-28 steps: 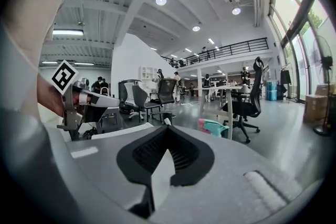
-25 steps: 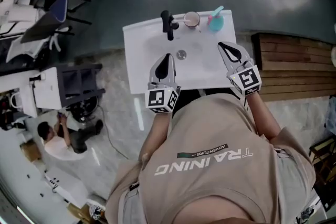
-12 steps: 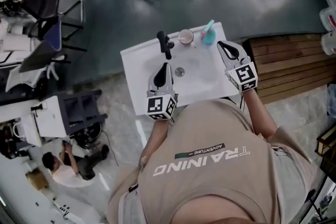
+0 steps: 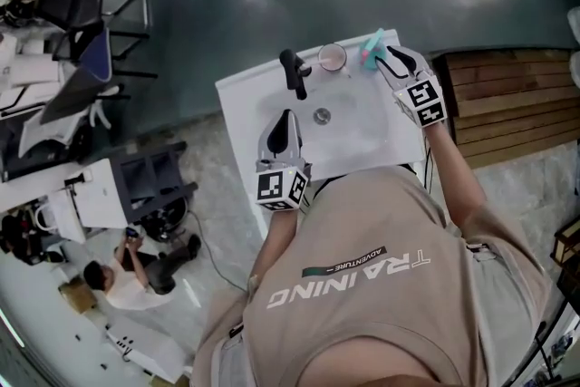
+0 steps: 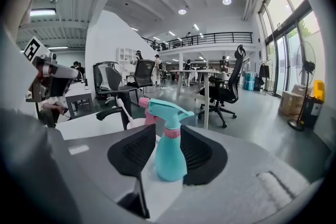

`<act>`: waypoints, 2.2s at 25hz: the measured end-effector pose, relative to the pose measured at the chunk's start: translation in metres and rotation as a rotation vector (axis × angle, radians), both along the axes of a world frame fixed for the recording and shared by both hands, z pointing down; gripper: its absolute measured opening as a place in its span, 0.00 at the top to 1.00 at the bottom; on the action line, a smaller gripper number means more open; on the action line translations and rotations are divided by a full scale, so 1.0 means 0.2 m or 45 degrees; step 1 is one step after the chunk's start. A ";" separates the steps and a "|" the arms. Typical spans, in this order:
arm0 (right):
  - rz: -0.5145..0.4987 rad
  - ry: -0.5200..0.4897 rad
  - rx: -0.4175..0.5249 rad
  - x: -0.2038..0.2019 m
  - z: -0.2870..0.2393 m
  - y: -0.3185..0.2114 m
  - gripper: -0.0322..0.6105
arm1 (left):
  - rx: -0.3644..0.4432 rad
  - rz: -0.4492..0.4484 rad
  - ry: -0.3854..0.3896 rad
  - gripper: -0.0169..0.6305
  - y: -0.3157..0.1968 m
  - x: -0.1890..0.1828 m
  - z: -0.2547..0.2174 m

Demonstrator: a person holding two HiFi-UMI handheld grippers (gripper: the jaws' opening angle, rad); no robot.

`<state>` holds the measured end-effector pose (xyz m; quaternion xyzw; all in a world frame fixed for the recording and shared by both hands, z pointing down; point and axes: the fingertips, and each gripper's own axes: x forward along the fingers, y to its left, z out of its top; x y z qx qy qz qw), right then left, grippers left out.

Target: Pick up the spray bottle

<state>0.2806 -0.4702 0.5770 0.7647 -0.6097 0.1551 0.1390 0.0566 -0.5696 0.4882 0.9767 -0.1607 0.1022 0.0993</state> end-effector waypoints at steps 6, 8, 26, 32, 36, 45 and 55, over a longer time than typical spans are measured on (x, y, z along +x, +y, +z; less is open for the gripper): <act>-0.025 -0.028 0.014 0.04 0.08 -0.06 0.69 | -0.003 -0.044 -0.034 0.95 -0.03 -0.03 0.02; -0.044 -0.025 0.025 0.05 0.09 -0.09 0.68 | -0.016 -0.061 -0.045 0.95 -0.03 -0.04 0.03; -0.056 0.000 0.117 0.06 0.05 -0.18 0.74 | -0.029 -0.128 -0.064 0.95 0.00 -0.14 0.05; -0.051 0.005 0.126 0.03 -0.06 -0.12 0.74 | -0.018 -0.112 -0.034 0.95 0.02 -0.16 0.02; -0.031 -0.030 0.177 -0.01 -0.14 -0.06 0.74 | -0.009 -0.080 -0.017 0.95 0.01 -0.17 0.04; -0.007 0.024 0.266 -0.19 -0.41 0.09 0.74 | 0.035 0.056 0.013 0.95 0.07 -0.13 0.05; -0.031 0.039 0.273 -0.43 -0.55 0.20 0.74 | 0.074 0.109 0.012 0.95 0.02 -0.18 0.03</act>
